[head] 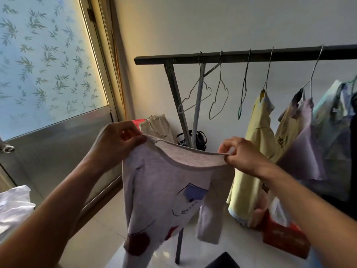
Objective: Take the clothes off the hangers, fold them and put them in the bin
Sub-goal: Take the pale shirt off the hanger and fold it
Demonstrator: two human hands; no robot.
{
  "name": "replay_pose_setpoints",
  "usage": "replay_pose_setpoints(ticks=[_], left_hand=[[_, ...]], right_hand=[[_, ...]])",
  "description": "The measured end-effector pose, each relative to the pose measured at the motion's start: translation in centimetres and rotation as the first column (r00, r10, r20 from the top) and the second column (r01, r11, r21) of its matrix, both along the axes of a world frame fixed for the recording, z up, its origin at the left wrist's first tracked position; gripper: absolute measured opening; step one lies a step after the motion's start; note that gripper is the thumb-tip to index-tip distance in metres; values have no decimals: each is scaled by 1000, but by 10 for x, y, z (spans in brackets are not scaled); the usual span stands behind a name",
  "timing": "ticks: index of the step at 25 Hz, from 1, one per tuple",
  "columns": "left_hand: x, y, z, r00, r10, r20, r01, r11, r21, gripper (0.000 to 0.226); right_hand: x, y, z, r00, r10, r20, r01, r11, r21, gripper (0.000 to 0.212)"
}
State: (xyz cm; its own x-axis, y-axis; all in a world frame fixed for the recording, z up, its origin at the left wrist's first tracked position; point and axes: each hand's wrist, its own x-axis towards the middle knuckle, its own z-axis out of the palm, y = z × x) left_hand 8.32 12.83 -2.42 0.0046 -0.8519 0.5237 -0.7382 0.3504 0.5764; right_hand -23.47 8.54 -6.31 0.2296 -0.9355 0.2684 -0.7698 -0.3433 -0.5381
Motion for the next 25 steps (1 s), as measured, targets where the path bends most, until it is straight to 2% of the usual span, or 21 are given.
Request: replay_pose_setpoints(ticks=[2, 3, 5, 7, 9, 11, 13, 14, 16, 18, 21, 23, 25], left_hand=[[10, 2, -8, 999, 0, 41, 1, 999, -33, 5], [13, 3, -13, 999, -39, 6, 39, 999, -12, 6], [15, 2, -22, 971, -143, -194, 162, 983, 85, 13], [12, 2, -28, 899, -187, -396, 266, 951, 156, 16], [8, 2, -27, 883, -201, -423, 305, 932, 194, 13], [7, 3, -20, 930, -245, -275, 311, 921, 233, 17], [6, 7, -12, 949, -267, -168, 303, 919, 254, 24], [5, 8, -9, 950, -258, -175, 296, 924, 242, 25], [4, 10, -7, 908, -248, -338, 328, 922, 205, 27], [0, 9, -11, 818, -230, -527, 382, 902, 201, 29], [-10, 2, -25, 858, -29, -513, 185, 949, 256, 27], [-18, -3, -34, 834, 75, -547, 92, 958, 272, 25], [-26, -4, -44, 814, 154, -560, 1, 964, 267, 27]], right_hand=[[-3, 3, 11, 977, 75, 199, -84, 996, 37, 24], [-4, 5, 16, 946, 117, 303, -146, 986, 75, 21], [-6, 10, 22, 867, 177, 465, -281, 945, 166, 15], [-5, 14, 23, 808, 196, 556, -363, 908, 208, 23], [-4, 15, 25, 829, 188, 526, -333, 923, 195, 34], [-10, 15, 30, 882, 198, 429, -317, 920, 228, 45], [-21, 18, 39, 902, 255, 349, -363, 884, 293, 38], [-26, 20, 43, 900, 291, 326, -391, 868, 306, 34], [-29, 26, 45, 877, 297, 378, -413, 868, 275, 27], [-24, 27, 37, 818, 203, 538, -386, 887, 252, 26], [-8, 22, 16, 754, 8, 657, -243, 932, 268, 20], [5, 18, 4, 681, -123, 722, -113, 956, 269, 18], [20, 19, -7, 645, -179, 743, 10, 974, 227, 20]])
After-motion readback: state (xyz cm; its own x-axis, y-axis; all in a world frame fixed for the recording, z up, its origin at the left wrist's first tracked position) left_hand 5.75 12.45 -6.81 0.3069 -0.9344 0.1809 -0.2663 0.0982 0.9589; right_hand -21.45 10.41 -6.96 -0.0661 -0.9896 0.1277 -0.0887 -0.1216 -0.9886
